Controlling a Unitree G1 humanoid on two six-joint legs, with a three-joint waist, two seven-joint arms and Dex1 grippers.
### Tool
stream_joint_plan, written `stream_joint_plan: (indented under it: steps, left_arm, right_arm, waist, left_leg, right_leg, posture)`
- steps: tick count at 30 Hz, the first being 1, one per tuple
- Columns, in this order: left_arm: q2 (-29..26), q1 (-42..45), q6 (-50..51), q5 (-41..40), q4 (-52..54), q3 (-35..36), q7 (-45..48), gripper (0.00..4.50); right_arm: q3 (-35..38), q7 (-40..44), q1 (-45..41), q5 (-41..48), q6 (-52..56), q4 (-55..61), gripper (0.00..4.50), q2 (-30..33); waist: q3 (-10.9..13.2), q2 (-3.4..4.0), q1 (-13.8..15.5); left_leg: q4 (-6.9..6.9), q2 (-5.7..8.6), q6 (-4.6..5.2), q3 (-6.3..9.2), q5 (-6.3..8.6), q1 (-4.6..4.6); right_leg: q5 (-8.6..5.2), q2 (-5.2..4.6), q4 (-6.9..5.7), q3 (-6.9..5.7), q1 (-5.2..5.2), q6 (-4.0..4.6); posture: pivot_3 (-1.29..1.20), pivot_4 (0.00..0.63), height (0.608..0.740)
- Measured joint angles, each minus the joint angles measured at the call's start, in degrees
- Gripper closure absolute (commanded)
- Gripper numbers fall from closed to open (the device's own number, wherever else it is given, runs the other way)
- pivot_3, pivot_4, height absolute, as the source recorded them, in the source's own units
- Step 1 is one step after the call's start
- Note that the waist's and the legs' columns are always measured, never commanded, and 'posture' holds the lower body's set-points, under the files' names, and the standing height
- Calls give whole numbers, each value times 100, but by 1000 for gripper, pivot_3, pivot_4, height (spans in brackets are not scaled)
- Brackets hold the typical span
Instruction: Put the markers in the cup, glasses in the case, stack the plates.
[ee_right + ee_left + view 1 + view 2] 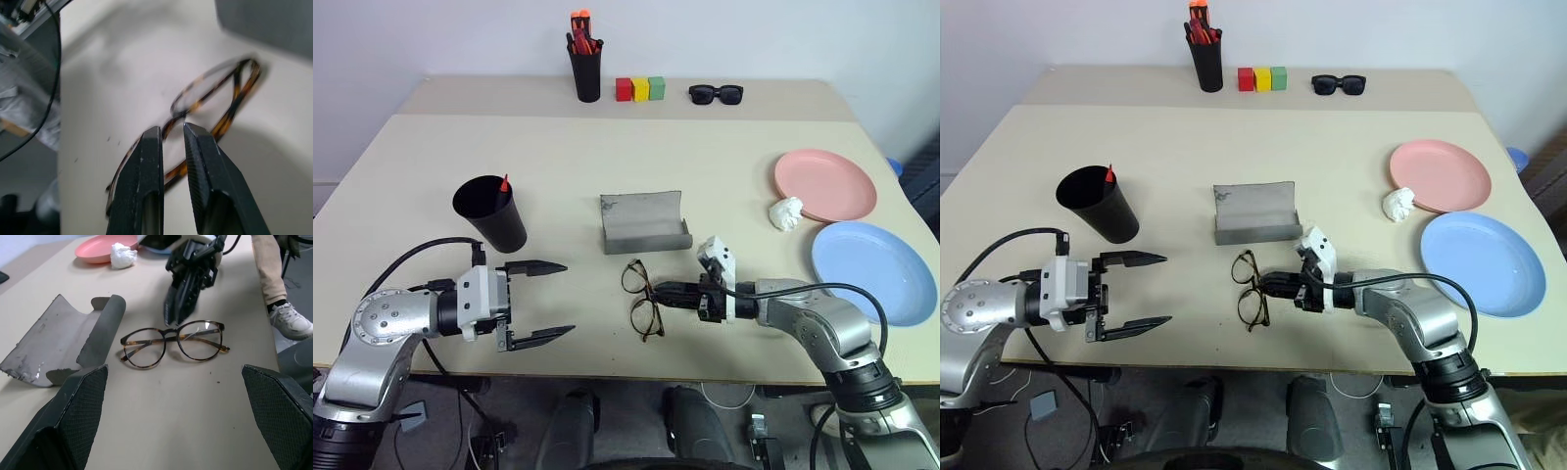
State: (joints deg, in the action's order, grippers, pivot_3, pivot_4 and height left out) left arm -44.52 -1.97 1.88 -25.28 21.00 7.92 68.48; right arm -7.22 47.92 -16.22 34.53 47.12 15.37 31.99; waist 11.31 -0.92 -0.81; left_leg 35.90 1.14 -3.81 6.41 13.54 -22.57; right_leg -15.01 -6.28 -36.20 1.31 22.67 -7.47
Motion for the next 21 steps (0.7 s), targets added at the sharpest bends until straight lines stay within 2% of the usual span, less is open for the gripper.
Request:
stream_joint_plan:
  steps: [5,10,14,17,21]
  left_arm:
    - [2,-15,5,13,0,-39,-74,0]
    - [7,-1,20,14,-1,-55,-153,0]
    - [27,176,16,34,-91,-217,-150,0]
    - [44,365,1,59,-205,-315,-140,0]
    - [108,510,-21,100,-362,-455,-113,0]
  right_arm:
    - [380,-784,169,-133,14,491,613,-22]
    - [639,-1222,306,-7,331,918,613,-50]
    - [572,-1620,420,-132,347,1439,613,-108]
    - [289,-1762,465,-427,100,1694,613,-138]
    - [-18,-1554,695,-882,-575,1768,613,77]
  waist:
    - [0,0,15]
    - [1,1,-3]
    - [1,1,4]
    - [1,1,3]
    - [1,1,4]
  left_leg:
    - [0,0,0,0,0,-5]
    - [-2,0,0,0,0,-7]
    - [-6,0,0,0,0,-8]
    - [-5,0,0,0,0,-9]
    - [-6,0,0,0,0,-14]
  right_leg:
    - [0,-1,4,-1,1,1]
    - [0,-1,5,0,6,1]
    - [0,-1,5,-1,8,2]
    - [-1,-1,8,0,8,2]
    - [-1,-1,12,-1,9,1]
  posture:
    - [0,150,740]
    - [0,150,740]
    - [0,150,740]
    - [0,150,740]
    - [0,150,740]
